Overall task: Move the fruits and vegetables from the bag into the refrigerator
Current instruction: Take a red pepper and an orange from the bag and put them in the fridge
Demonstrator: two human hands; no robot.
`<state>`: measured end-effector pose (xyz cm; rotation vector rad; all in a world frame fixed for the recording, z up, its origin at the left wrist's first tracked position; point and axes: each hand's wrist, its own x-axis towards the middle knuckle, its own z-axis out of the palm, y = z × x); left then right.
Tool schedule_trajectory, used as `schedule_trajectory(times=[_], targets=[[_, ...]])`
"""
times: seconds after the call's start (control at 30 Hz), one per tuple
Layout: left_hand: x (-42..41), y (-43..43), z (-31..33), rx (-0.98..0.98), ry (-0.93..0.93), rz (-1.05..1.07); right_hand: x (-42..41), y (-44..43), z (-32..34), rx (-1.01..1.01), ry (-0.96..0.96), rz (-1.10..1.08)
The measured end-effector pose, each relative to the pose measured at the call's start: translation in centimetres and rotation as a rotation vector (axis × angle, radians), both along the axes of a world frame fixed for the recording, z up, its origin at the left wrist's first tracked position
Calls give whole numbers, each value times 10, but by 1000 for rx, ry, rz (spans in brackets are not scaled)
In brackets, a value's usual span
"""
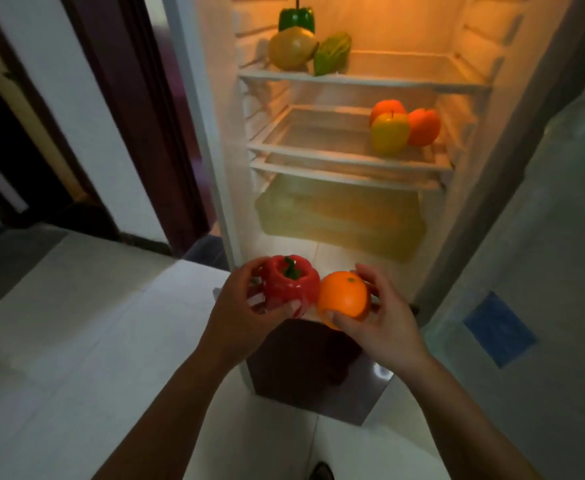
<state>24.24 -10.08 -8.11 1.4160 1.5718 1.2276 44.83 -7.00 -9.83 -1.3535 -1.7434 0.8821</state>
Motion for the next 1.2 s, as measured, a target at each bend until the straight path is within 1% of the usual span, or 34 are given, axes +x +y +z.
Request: schedule_trajectory(times=[0.07, 0.2, 0.33, 0.4, 0.47, 0.53, 0.7, 0.83, 1.0, 1.2], targets=[[-4, 37, 9, 5, -23, -32, -1, 34, 6, 25, 21, -22], [-8, 99, 25, 75, -26, -106, -3, 94, 20, 76, 39, -39], [-21, 152, 36, 129, -4, -184, -12, 134, 30, 161, 23, -80], [-30, 181, 40, 139, 20, -230, -18, 152, 35, 213, 19, -134], [-33, 198, 44, 132, 21, -267, -20, 163, 39, 258, -18, -189], [-35, 218, 47, 118, 10, -322, -21, 175, 45, 253, -39, -282], [-28, 261, 56, 150, -20, -379, -6, 195, 62, 340, -33, -450], [-21, 283, 55, 152, -58, -447, 11, 206, 71, 305, 12, -589], [-12, 309, 59, 206, -58, -427, 22, 223, 78, 350, -6, -679], [-1, 330, 56, 205, -88, -432, 20, 235, 85, 419, -45, -743]])
